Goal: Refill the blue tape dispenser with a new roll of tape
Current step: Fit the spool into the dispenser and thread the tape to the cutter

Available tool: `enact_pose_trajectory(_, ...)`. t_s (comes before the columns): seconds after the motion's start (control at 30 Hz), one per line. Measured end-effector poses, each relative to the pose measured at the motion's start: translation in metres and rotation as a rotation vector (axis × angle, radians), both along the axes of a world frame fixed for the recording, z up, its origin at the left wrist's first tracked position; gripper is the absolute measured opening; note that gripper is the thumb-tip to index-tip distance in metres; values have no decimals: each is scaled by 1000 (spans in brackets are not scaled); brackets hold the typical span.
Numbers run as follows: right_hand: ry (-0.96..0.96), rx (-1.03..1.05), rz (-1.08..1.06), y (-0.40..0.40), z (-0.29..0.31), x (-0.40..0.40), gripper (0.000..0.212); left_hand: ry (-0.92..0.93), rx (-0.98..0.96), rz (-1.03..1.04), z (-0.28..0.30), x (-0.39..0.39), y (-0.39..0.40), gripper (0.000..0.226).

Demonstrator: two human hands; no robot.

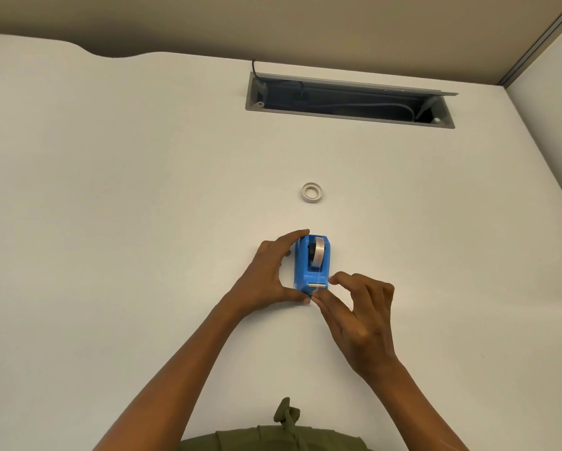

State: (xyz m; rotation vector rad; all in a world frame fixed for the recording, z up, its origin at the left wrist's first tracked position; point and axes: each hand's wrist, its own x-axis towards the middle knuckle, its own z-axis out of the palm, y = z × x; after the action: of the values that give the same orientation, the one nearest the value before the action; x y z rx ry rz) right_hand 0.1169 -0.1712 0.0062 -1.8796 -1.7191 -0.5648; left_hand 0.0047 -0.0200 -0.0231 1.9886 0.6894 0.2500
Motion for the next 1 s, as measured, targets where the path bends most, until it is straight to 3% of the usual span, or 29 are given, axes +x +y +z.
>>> enact_pose_trajectory(0.47, 27, -45, -11, -1, -8, 5, 21, 14, 26, -8, 1, 0, 0, 103)
enact_pose_trajectory(0.9, -216, -134, 66, -13, -25, 9, 23, 39, 13, -8, 3, -1, 1, 103)
enact_pose_trajectory(1.0, -162, -158, 47, -19, -29, 6, 24, 60, -2, 1, 1, -1, 1, 106)
